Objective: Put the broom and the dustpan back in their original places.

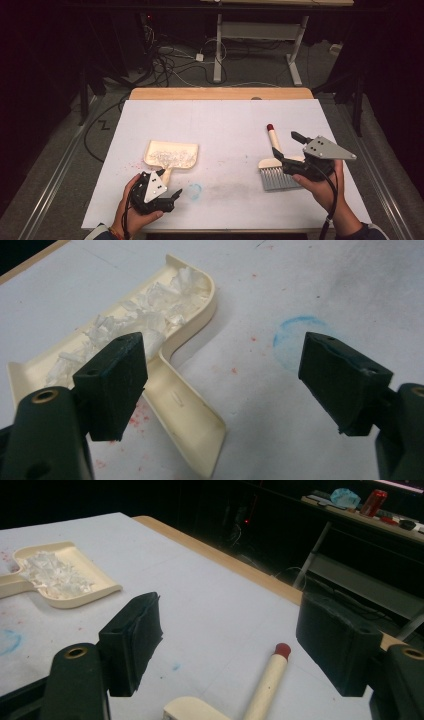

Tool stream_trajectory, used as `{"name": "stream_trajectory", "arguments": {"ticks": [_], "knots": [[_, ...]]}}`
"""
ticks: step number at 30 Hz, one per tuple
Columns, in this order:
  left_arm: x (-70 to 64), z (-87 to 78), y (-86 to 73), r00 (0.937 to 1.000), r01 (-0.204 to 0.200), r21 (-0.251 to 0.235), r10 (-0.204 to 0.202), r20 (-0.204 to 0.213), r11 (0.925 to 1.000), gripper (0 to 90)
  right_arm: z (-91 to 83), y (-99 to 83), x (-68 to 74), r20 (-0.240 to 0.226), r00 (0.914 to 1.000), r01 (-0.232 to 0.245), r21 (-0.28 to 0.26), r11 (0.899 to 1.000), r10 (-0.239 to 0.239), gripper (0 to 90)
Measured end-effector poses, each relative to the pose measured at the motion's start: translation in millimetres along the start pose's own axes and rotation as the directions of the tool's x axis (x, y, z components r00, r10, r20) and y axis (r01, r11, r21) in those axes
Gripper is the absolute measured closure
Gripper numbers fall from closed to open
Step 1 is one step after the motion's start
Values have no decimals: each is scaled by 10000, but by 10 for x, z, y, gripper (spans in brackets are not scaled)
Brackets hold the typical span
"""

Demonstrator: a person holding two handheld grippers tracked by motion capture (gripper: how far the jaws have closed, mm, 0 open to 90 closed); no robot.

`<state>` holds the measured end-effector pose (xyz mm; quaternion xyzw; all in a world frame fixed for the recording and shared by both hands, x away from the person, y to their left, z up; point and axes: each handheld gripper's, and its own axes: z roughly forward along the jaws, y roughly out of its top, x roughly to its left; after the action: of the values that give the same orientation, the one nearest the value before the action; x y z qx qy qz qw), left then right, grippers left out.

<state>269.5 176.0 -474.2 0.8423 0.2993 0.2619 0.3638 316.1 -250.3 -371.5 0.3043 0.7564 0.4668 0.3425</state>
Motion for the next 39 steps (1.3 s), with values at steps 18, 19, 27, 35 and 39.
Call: {"name": "stream_trajectory", "arguments": {"ticks": [18, 19, 27, 35, 39], "knots": [[-20, 21, 7, 9999, -116, 126, 116, 23, 9999, 187, -166, -188, 39, 294, 9980, 545, 404, 9977, -557, 265], [-21, 21, 7, 9999, -126, 127, 126, 22, 9998, 187, -173, -197, 41, 306, 9976, 605, 430, 9972, -618, 265], [-24, 14, 10, 9999, -158, 121, 158, -25, 9998, 187, -237, -308, 25, 384, 9968, 695, 311, 9971, -707, 267], [-28, 12, 11, 9998, -183, 135, 183, -27, 9997, 187, -298, -450, 0, 562, 9942, 902, 214, 9957, -913, 265], [-29, 9, 10, 9999, -155, 104, 155, -36, 9998, 187, -329, -535, -15, 566, 9942, 905, 263, 9955, -919, 262]]}}
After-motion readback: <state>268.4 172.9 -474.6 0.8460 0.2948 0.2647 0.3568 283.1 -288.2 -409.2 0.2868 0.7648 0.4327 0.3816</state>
